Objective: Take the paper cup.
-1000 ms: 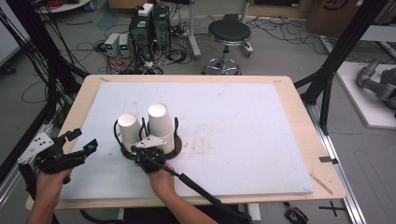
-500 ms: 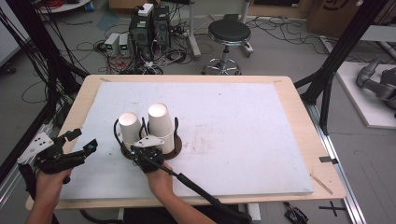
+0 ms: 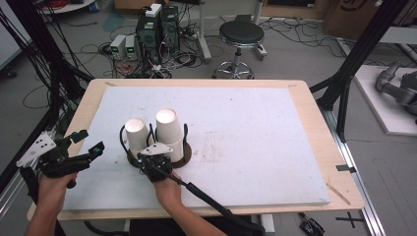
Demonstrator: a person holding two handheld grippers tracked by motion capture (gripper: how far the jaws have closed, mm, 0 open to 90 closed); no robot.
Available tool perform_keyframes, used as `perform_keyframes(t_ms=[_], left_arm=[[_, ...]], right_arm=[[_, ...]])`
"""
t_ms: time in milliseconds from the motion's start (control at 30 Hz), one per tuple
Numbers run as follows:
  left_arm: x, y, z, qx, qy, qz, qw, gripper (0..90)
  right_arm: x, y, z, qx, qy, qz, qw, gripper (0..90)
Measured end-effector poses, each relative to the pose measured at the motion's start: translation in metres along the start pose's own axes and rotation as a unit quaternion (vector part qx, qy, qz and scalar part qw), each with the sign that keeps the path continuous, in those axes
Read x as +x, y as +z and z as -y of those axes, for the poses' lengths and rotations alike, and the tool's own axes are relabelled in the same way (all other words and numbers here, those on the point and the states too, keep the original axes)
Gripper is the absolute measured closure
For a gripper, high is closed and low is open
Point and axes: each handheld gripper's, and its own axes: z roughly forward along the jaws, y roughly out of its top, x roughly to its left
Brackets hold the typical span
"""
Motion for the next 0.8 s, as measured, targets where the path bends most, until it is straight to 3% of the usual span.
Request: perform_keyframes(t_ms=[367, 800], left_arm=[[-0.013, 0.042, -0.035, 0.018, 0.013, 0.067, 0.9975, 18.4], [-0.021, 0.082, -0.032, 0.063, 0.010, 0.076, 0.9951, 19.3]], right_arm=[[-0.002, 0.000, 0.000, -0.004, -0.003, -0.003, 1.0000, 90.0], [-0.002, 0.001, 0.000, -0.002, 0.002, -0.007, 1.0000, 90.0]])
